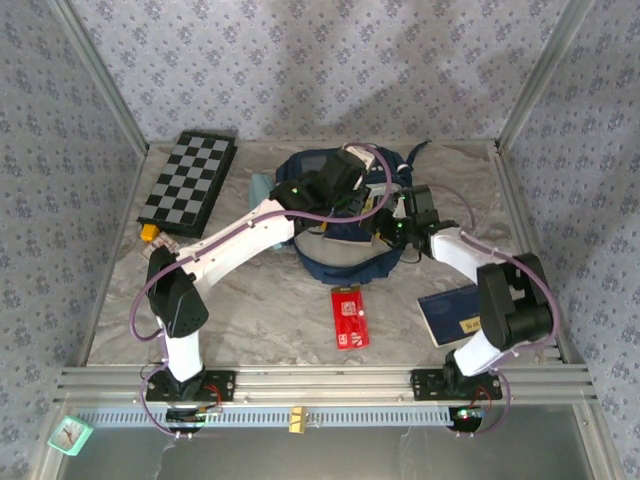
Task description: Pack the student bag
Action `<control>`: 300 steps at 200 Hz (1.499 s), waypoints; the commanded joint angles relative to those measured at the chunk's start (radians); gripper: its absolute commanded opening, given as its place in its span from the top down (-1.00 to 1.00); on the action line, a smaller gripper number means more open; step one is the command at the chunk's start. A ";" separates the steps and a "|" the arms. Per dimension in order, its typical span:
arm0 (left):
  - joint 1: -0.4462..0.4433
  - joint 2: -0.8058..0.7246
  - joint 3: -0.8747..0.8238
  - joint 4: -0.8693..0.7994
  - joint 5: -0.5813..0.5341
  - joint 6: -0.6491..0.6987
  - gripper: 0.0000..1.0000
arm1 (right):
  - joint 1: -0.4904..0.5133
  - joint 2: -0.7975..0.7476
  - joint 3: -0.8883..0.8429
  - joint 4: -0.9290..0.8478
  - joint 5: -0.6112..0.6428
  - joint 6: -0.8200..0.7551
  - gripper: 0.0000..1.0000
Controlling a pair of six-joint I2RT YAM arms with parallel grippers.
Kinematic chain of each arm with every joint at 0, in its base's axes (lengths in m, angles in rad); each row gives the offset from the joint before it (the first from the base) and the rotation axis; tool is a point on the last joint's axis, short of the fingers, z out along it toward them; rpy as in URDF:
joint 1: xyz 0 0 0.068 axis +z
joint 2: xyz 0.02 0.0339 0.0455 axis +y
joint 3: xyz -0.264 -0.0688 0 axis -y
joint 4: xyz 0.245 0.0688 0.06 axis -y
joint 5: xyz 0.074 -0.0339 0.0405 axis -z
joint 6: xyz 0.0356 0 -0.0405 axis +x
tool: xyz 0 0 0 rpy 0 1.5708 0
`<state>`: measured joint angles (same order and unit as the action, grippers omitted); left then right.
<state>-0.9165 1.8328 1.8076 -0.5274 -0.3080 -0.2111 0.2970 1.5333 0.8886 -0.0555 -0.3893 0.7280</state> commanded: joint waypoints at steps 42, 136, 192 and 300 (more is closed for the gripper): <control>-0.003 -0.047 0.026 0.062 -0.041 -0.030 1.00 | 0.082 -0.133 -0.074 -0.218 0.140 -0.091 -0.03; -0.002 -0.024 0.058 0.042 0.015 -0.054 1.00 | 0.096 0.139 0.079 0.079 0.163 -0.091 0.78; -0.003 -0.008 0.056 0.033 -0.008 -0.038 1.00 | 0.088 0.156 0.095 0.083 0.104 -0.133 0.65; -0.023 -0.066 -0.188 0.073 0.097 -0.211 0.41 | 0.044 -0.498 -0.103 -0.608 0.244 -0.121 -0.10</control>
<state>-0.9234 1.8549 1.6783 -0.5095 -0.2661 -0.3405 0.3717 1.1221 0.8204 -0.3805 -0.2020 0.5896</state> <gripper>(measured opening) 0.208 0.535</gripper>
